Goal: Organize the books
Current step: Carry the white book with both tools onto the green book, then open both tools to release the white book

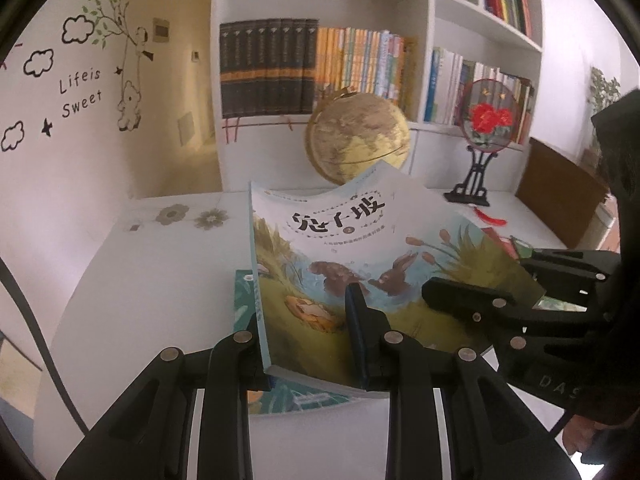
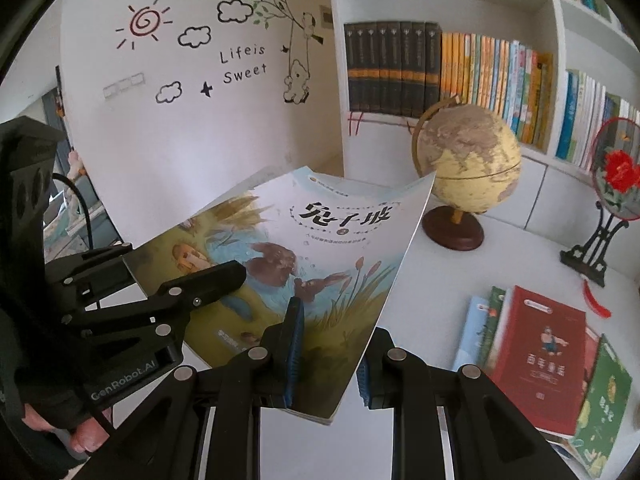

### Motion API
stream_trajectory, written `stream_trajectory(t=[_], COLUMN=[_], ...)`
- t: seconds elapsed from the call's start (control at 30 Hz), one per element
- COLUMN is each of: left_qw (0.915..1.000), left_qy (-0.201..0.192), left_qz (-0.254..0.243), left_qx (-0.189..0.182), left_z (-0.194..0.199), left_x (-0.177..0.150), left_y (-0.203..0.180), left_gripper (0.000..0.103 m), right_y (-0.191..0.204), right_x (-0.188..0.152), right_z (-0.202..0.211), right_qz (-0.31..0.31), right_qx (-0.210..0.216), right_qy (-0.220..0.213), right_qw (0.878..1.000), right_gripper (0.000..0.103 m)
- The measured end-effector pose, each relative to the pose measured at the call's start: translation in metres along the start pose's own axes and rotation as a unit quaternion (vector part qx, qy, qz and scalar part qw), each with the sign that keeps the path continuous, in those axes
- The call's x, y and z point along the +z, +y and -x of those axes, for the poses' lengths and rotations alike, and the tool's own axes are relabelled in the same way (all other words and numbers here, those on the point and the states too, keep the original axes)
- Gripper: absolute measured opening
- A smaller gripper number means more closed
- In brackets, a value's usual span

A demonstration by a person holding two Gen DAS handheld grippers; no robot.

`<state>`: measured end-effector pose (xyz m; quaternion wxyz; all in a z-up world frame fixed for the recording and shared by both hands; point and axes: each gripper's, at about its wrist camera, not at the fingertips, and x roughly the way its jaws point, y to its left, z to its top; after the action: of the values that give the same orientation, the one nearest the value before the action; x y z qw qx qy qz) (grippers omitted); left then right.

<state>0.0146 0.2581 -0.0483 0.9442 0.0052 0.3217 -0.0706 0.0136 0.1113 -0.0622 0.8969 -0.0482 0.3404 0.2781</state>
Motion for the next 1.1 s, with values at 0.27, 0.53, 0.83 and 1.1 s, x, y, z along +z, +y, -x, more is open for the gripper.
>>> stream_trajectory(t=[0.27, 0.53, 0.83, 1.1], left_qw=[0.9995, 0.9976, 0.9913, 0.9877], left_qy=[0.027, 0.058, 0.101, 0.116], left_qz=[0.018, 0.037, 0.080, 0.101], left_qx=[0.000, -0.003, -0.030, -0.026], left_z=[-0.045, -0.078, -0.102, -0.109], left_x=[-0.015, -0.032, -0.056, -0.072], left_y=[0.025, 0.040, 0.051, 0.058], left_gripper=[0.024, 0.024, 0.024, 0.024], right_y=[-0.006, -0.009, -0.018, -0.020], right_x=[0.001, -0.008, -0.025, -0.036], right_z=[-0.058, -0.104, -0.135, -0.149], right_qz=[-0.014, -0.028, -0.049, -0.055], right_qx=[-0.004, -0.004, -0.007, 0.002], right_qy=[0.024, 0.052, 0.085, 0.106], right_qw=[1.000, 0.998, 0.995, 0.993], right_gripper=[0.022, 0.022, 0.022, 0.022])
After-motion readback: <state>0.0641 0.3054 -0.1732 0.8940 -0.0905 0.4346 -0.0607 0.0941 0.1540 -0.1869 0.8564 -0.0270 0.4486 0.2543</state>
